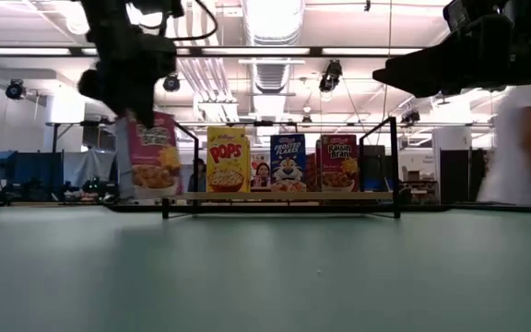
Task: Stack cereal on shelf
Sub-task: Move the pink cereal box to the center of the table
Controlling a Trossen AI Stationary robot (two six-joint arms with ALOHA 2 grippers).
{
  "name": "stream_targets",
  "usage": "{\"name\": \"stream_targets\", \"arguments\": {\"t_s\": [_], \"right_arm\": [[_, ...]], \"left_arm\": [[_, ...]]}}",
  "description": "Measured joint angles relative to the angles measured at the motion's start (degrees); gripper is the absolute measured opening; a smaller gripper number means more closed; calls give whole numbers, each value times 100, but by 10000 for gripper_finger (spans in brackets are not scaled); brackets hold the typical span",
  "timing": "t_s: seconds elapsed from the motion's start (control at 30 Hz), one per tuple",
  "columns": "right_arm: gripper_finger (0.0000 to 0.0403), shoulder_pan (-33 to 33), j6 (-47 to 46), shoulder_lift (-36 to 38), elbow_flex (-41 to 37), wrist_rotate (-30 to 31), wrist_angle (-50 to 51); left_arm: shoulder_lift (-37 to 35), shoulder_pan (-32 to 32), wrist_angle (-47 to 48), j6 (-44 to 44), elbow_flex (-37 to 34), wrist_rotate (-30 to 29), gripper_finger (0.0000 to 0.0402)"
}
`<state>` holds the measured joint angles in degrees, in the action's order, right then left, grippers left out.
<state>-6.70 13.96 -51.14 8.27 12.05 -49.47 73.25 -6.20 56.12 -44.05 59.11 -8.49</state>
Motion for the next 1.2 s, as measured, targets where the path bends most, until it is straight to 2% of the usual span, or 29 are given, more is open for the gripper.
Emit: {"name": "stream_targets", "arguments": {"t_s": [0.23, 0.53, 0.73, 1.2], "right_arm": [[327, -1, -2, -1, 0, 0, -2], [327, -1, -2, 0, 0, 0, 0], [327, -2, -2, 0, 0, 0, 0], [327, -1, -2, 0, -2, 0, -2]], "left_arm": [[831, 55, -493, 431, 573, -175, 155], [2222, 269, -554, 1214, 2126, -747, 155], [2823, 278, -561, 1612, 2875, -682, 155], [3338, 278, -1334, 2009, 3082, -545, 162]]}}
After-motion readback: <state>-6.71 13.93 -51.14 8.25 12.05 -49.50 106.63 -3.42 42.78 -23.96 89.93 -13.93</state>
